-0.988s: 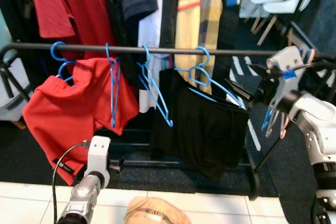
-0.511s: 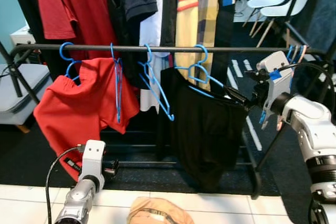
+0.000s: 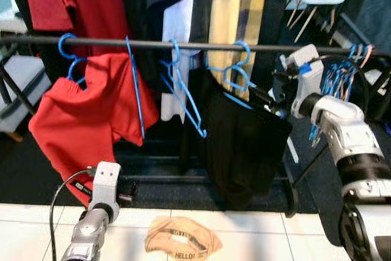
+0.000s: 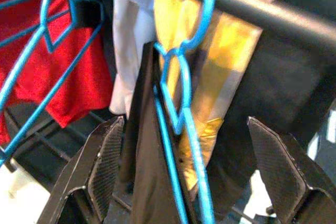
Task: Hang hanger
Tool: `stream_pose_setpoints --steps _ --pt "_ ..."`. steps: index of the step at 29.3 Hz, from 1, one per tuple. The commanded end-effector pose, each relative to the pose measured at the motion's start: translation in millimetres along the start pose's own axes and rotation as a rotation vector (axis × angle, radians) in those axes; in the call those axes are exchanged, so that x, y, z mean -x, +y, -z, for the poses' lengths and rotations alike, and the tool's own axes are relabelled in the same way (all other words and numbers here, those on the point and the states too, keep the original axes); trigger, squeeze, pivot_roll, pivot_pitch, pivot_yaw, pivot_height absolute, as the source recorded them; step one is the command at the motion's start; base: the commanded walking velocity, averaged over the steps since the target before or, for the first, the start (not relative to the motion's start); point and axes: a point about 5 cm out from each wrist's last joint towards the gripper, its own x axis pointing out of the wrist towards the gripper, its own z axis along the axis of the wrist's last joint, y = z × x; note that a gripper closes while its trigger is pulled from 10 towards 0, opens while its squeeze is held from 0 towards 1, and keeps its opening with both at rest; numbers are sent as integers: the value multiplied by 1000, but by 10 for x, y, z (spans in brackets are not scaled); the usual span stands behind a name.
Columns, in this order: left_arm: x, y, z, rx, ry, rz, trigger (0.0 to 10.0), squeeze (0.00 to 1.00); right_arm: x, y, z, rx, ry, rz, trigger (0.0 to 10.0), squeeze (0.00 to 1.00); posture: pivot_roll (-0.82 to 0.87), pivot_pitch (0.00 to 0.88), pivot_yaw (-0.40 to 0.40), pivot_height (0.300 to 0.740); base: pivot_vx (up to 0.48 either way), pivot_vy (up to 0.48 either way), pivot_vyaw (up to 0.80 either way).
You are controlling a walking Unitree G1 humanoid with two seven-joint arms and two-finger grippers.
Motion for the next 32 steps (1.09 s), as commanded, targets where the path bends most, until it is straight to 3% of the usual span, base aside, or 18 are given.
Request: stream_pose_setpoints --steps 1,10,11,13,14,15,20,32 --pt "62 71 30 -15 12 -7 10000 0 17 -82 -38 14 8 13 10000 0 -20 145 15 740 0 0 0" --pt "214 168 45 -46 15 -4 10000 0 141 -291 31 -32 104 17 10000 0 -5 187 25 740 0 0 0" --pt "226 174 45 -48 15 -4 10000 0 150 -294 30 -40 107 -6 4824 0 -4 192 27 740 0 0 0" --pt "234 177 44 -49 16 -3 10000 0 153 -296 28 -44 108 -21 4824 0 -4 192 27 740 0 0 0" --pt "241 181 42 -51 17 -3 10000 0 157 -300 29 -45 117 -39 1176 0 -5 195 27 740 0 0 0" --pt "246 183 40 -53 18 -2 10000 0 161 -298 36 -42 130 -60 0 0 -6 197 27 740 0 0 0" --pt "259 170 23 -54 25 0 10000 0 169 -260 76 -1 184 -154 0 0 -6 195 25 740 0 0 0" --pt "226 128 -20 -46 33 -1 10000 0 151 -334 -48 35 167 -133 0 0 -15 172 19 740 0 0 0"
